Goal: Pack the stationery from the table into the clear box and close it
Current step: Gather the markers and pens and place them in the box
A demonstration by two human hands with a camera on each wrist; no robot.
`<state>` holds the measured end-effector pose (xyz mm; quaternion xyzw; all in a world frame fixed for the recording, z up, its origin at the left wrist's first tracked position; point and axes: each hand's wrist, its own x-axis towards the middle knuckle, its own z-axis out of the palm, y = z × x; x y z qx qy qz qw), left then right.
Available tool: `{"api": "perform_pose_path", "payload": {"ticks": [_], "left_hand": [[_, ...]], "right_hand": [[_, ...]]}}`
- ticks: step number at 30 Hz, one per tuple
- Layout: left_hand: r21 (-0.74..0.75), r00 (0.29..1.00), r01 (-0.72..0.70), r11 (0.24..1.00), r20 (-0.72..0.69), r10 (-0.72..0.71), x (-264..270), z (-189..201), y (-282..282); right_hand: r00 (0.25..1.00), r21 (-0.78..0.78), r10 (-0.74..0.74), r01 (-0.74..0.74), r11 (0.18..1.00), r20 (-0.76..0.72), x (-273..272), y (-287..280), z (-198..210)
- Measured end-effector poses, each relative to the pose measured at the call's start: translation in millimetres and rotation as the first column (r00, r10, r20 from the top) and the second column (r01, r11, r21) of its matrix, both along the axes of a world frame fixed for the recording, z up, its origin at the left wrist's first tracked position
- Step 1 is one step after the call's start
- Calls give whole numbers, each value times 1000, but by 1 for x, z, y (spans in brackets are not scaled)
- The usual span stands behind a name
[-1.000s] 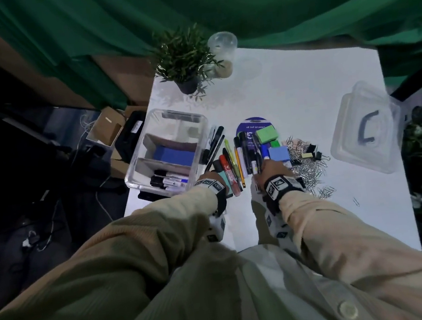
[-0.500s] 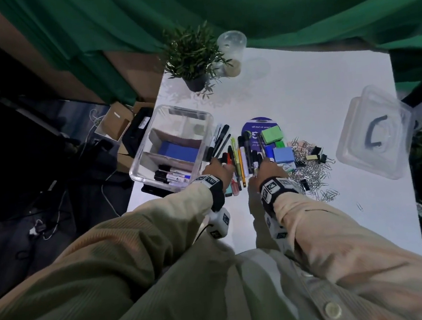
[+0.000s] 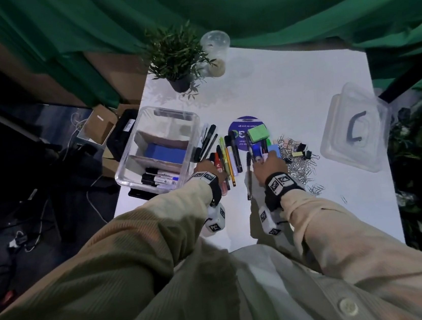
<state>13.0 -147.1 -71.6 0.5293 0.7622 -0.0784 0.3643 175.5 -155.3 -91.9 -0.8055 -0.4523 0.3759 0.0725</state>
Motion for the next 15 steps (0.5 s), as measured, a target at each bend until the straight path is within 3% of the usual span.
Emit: {"api": "perform_pose_path", "payload": {"ticks": [3,7,11,15], "left_hand": [[-27,1000,10,1000,-3,-10,2,3,5],[-6,999,-49,999,20,49,4,5,7],[6,998,-59,998,20,59,4,8,4],[-18,996,-70,997,50,71,3,11,5]], "right_hand": [[995,23,-61,63,998,-84,-2,9,7],[996,-5,-5,5,1000,-84,-10,22,18],[999,-34,11,-13,999,-41,-21,31,12],[990,-20,127,-126,992,57,-39,37,0]]}}
